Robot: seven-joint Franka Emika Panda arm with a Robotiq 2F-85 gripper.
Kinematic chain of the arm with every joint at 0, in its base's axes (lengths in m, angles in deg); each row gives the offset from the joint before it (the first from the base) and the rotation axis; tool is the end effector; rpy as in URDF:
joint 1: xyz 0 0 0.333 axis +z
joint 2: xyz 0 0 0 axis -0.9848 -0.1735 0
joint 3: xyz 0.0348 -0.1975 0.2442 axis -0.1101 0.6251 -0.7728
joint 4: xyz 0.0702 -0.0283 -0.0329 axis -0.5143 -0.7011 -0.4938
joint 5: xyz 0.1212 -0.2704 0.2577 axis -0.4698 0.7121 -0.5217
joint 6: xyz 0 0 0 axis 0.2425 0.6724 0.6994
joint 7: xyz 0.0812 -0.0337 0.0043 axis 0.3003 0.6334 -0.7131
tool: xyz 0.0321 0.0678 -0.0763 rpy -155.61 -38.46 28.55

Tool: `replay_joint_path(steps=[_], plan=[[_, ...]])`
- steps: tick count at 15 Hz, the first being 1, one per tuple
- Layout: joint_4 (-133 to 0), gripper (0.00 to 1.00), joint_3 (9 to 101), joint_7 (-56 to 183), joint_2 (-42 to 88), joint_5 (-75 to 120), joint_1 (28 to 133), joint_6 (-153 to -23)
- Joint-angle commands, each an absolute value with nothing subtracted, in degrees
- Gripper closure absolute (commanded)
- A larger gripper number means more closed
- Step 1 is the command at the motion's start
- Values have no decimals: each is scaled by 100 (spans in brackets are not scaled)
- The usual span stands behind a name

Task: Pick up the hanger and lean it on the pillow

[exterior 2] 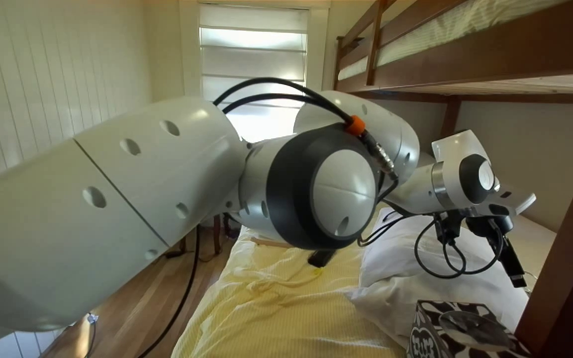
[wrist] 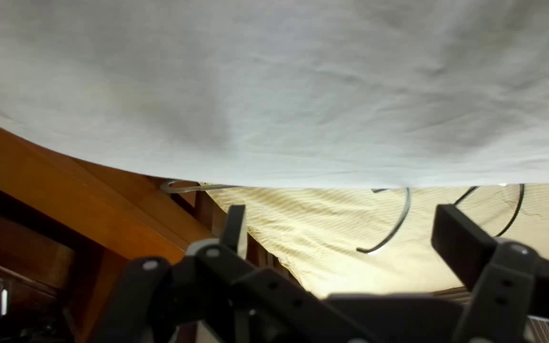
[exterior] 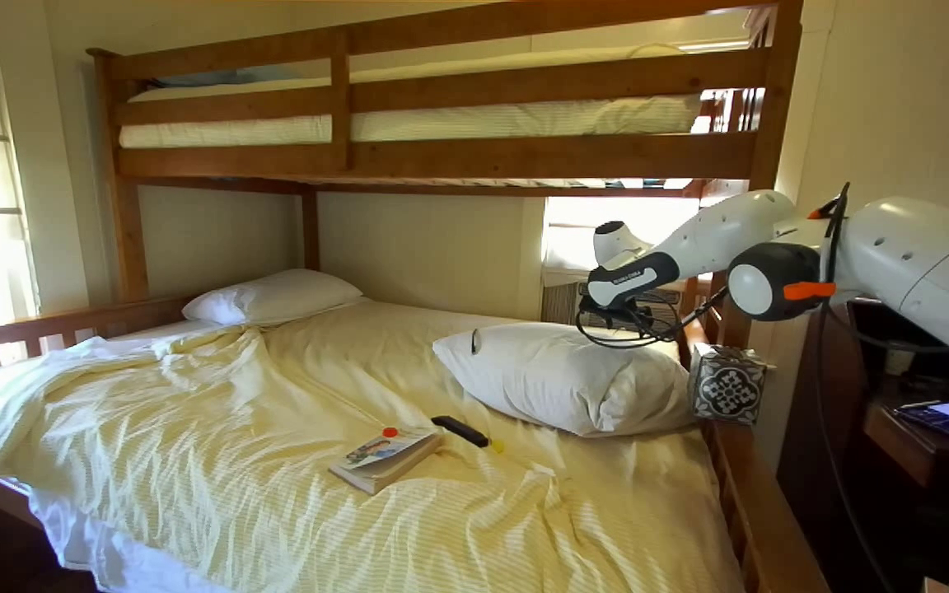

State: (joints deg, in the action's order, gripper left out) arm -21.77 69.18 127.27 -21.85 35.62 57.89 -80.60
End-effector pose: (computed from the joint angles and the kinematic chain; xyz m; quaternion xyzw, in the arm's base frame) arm 0.7001 -0.4375 0.3157 0.6785 -0.6695 0.2352 0.1899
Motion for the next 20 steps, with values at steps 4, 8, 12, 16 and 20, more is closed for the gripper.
replay_joint_path(steps=[4, 8, 12, 16, 20], plan=[[-1858, 0, 6676, 12608, -2320, 3417, 5679, -8121], [-1465, 0, 6613, 12768, -2473, 3411, 5618, -8156], [-1049, 0, 6749, 13054, -2771, 3532, 5598, -8120], [-707, 0, 7122, 13348, -3123, 3762, 5616, -8339], [-478, 0, 7510, 13584, -3357, 3853, 5656, -8560]])
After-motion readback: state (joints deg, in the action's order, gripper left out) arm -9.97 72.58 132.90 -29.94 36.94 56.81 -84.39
